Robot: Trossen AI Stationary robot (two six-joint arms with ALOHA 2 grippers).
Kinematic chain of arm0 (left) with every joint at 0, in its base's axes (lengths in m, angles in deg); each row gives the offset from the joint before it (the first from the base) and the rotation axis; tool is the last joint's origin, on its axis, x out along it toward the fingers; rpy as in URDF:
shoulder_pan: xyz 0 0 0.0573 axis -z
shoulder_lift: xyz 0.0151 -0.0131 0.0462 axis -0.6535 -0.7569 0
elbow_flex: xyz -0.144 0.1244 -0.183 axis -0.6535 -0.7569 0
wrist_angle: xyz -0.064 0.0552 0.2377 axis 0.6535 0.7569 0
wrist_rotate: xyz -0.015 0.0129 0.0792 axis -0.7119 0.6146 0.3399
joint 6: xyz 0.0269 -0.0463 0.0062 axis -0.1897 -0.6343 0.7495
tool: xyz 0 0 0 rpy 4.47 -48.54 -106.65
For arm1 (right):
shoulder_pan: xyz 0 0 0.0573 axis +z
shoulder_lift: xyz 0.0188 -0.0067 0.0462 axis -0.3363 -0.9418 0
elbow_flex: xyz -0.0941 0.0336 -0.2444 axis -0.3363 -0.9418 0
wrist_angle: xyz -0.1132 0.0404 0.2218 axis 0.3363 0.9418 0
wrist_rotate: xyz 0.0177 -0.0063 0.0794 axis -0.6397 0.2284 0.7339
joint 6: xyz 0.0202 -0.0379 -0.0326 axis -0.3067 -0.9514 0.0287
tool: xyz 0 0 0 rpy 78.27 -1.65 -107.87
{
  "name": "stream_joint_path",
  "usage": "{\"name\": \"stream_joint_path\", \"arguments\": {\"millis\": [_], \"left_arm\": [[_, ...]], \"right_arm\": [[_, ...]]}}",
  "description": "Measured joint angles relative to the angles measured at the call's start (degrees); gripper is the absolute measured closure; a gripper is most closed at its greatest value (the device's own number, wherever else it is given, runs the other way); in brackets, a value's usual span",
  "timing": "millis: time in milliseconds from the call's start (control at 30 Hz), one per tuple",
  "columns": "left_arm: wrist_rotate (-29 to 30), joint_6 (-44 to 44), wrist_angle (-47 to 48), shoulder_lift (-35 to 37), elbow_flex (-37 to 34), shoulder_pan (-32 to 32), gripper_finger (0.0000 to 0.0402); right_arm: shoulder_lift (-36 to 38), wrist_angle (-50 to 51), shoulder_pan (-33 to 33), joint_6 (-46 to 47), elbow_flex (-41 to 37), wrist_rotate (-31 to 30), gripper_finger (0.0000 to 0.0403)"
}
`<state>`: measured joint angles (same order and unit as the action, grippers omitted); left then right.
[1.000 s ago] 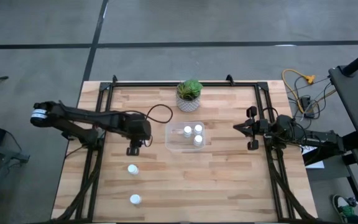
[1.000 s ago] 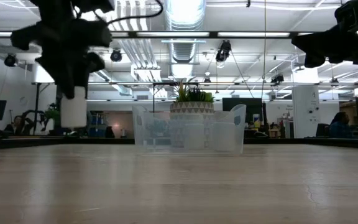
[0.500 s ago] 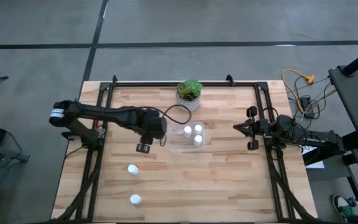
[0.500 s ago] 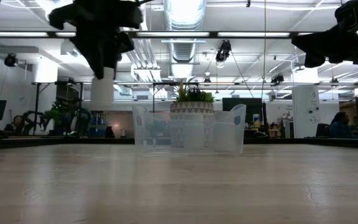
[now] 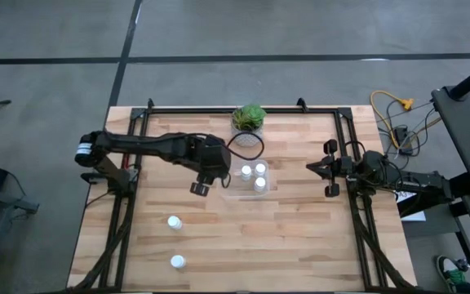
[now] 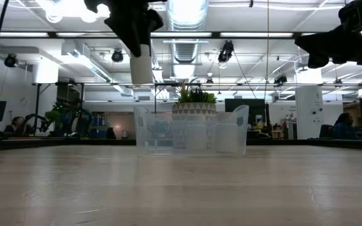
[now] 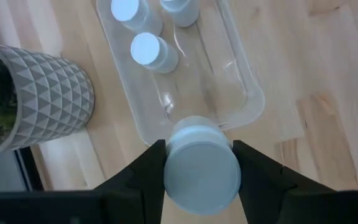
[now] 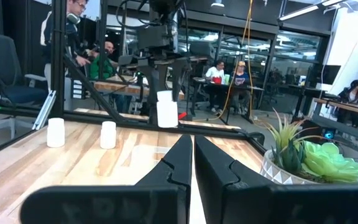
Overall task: Pick and place pill bottles into a basket
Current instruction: Put the white medicine bottle into the transparent bin
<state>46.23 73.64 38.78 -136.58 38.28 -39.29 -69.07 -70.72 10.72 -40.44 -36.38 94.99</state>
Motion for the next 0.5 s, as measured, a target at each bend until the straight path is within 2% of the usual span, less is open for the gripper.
{"name": "stream_joint_path", "arguments": {"millis": [167, 500], "left_arm": [[-1.14, 1.90, -2.97, -0.19, -0.71, -1.32, 0.0261], [-2.46, 5.66, -5.80, -8.14, 0.20, -4.11, 0.0261]], "right_arm": [[-0.02, 0.00, 0.00, 0.00, 0.00, 0.00, 0.0394], [0.07, 0.06, 0.02, 0.00, 0.00, 0.08, 0.0394]]}}
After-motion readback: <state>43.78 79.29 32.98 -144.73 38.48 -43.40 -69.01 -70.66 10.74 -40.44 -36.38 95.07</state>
